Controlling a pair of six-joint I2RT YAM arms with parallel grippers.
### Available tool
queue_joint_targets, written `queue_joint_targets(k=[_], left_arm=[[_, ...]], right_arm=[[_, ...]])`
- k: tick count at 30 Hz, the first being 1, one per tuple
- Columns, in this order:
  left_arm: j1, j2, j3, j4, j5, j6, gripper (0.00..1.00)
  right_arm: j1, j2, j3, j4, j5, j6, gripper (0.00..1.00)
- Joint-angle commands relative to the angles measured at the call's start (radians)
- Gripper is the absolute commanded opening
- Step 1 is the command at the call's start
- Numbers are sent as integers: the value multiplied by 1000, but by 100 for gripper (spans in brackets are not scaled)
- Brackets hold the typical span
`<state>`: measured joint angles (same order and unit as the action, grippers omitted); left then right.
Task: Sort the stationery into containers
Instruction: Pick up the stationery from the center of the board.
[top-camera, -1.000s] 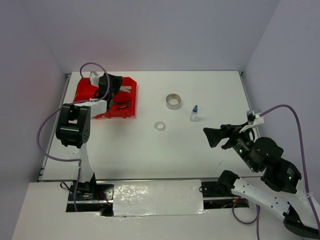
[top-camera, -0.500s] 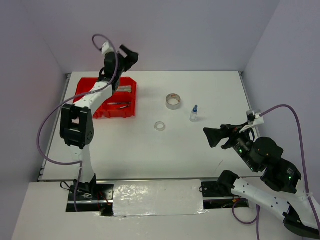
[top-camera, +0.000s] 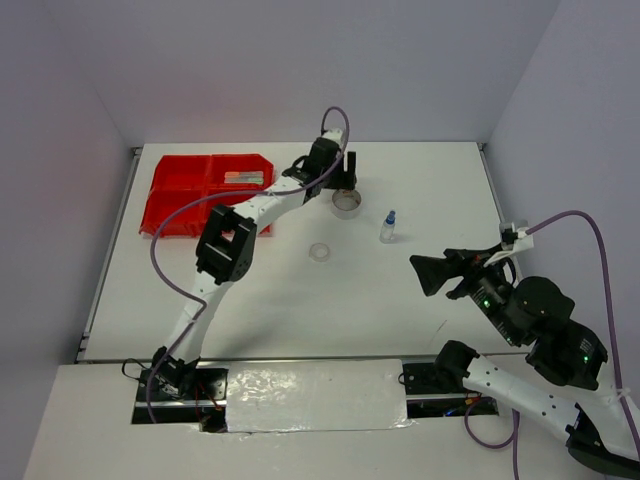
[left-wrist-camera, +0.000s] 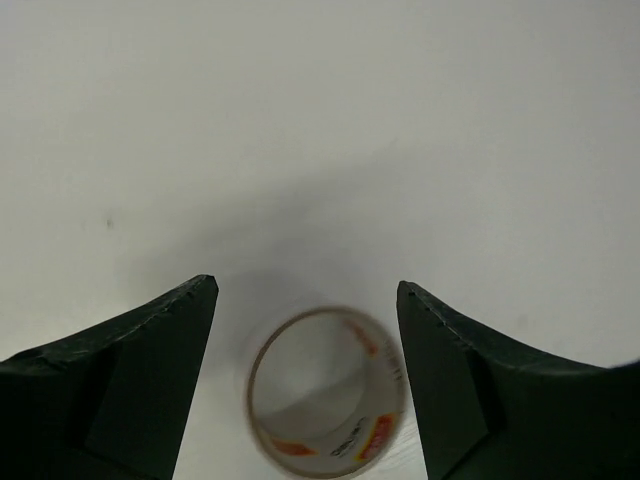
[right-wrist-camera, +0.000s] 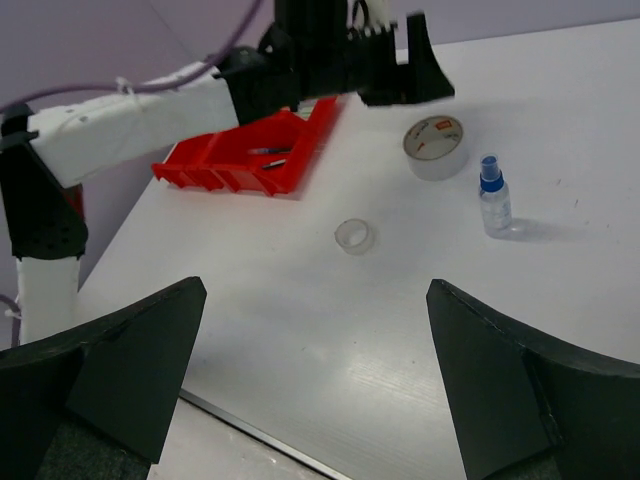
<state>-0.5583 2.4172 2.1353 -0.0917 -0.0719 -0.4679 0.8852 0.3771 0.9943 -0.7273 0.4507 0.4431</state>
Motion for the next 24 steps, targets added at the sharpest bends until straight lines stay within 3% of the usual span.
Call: queue_joint_targets(k=[1, 5, 12, 15, 18, 19, 24], left_arm=[[-20, -7, 0, -28, -57, 69, 84], [-32, -29, -86, -5, -97, 72, 81], [-69, -56, -184, -2, -114, 123, 61], [-72, -61, -219, 4, -118, 112, 42], [-72, -66, -216, -19, -134, 95, 9], [-72, -87, -212, -31, -134, 77, 3], [-83, -285, -245, -52, -255, -7, 0]], right_arm=[[-3, -21, 35, 16, -6, -27, 100], [-3, -20, 23, 11, -3, -30, 100], [-3, -20, 0, 38, -17, -29, 100], [-3, -15, -2, 40, -21, -26, 100], [-3, -15, -2, 35, -21, -26, 100], [-3, -15, -2, 35, -18, -26, 100], [-3, -12, -6, 37, -15, -27, 100]])
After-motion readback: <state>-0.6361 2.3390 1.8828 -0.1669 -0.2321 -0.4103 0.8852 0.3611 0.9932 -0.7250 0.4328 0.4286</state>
